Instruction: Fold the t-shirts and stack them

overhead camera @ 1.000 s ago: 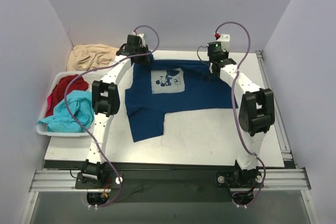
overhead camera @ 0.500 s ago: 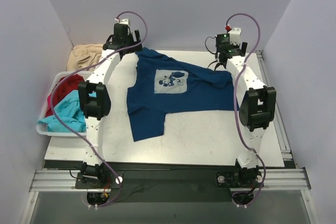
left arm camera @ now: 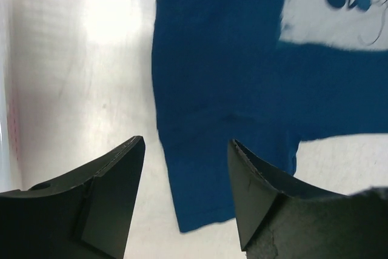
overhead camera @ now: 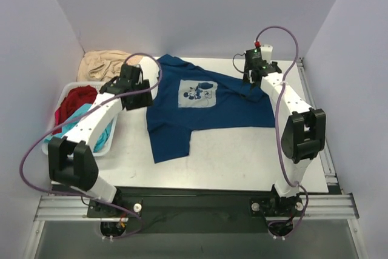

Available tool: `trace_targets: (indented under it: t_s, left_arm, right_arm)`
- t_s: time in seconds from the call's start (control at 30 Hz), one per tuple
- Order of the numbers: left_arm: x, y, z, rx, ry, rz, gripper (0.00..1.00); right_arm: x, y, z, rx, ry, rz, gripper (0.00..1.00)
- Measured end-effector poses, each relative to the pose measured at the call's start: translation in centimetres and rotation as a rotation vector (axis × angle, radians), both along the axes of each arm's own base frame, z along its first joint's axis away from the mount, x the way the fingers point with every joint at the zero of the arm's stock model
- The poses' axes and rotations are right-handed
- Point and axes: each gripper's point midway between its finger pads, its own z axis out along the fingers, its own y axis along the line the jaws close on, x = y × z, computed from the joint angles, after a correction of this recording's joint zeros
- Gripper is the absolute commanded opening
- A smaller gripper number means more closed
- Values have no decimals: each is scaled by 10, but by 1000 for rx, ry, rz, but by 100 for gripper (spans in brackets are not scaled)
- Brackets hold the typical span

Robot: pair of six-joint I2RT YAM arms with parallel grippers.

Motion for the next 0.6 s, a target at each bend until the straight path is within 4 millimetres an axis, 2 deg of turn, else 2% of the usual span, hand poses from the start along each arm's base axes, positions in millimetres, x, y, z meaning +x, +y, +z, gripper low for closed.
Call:
trace_targets:
  t_s: [0.13,0.33,0.5,0.6]
  left_arm:
    - [-42,7,-22,-20,87,43,66]
    - [-101,8,-79,-44,288,75,57]
    - [-116,1,-87,-87,340,59,54]
    - [-132,-6,-92,-110,368,32,53]
  right_arm:
    - [-9,12,-14,37,47,27,65]
    - [-14,30,-21,75,70,59,64]
    - [-18,39,-25,81,85,74,63]
    - [-21,42,-28,77,101,80,63]
